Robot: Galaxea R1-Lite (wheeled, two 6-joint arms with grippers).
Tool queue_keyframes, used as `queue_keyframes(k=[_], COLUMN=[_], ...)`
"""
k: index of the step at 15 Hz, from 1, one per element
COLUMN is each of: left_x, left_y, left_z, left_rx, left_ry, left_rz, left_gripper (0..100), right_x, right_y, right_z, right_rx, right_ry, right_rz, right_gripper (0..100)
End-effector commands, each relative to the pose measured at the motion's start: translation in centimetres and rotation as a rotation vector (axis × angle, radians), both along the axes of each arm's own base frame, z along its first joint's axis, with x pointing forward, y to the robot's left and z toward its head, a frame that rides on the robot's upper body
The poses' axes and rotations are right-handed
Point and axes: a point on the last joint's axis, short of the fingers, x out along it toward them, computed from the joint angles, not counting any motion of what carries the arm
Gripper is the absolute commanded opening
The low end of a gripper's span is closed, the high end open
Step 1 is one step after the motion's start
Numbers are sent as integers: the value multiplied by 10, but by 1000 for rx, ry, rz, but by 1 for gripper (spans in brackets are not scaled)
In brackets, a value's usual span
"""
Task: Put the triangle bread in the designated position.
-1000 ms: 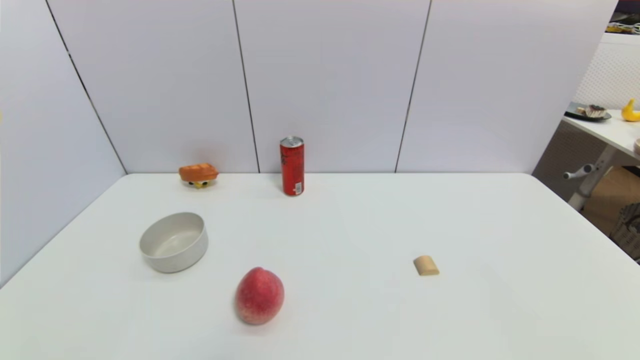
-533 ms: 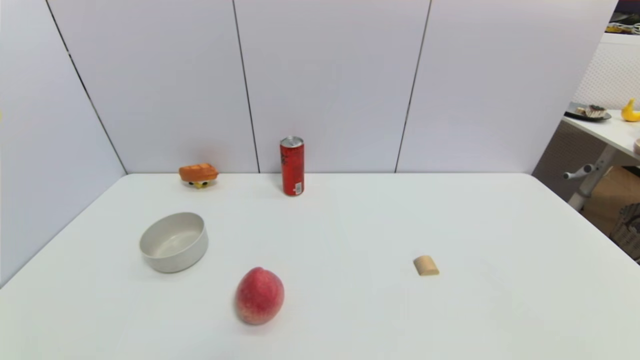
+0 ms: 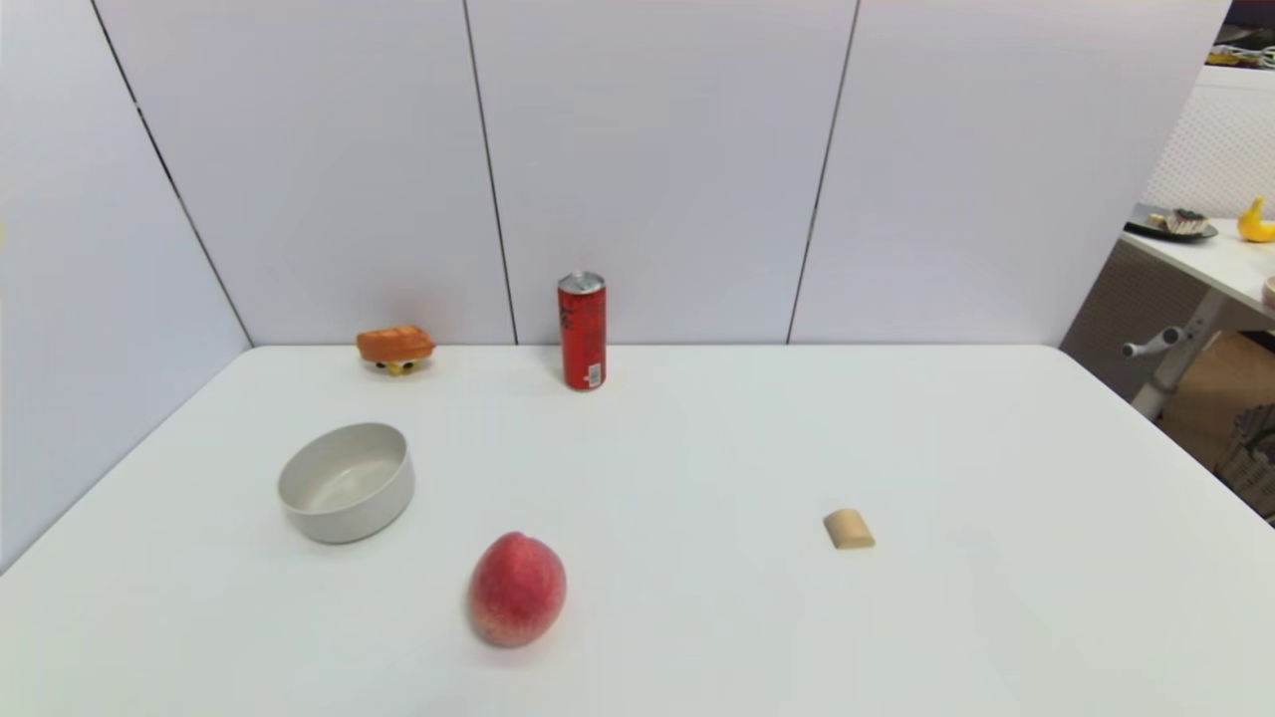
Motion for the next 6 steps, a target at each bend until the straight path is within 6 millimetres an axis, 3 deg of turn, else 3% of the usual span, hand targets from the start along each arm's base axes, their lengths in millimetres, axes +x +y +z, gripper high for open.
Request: queue_keyframes(k=[1,6], left_x=[0,0], left_y=[0,0], left_z=[0,0], left_rx=[-1,-1], left_ry=[1,1], left_rz=[1,-1], left_gripper=[100,100], right_x=[0,0], right_y=[0,0], right_z=[0,0], right_rx=[1,1], right_ry=[3,3], right_rz=[0,0], right_gripper=[100,100])
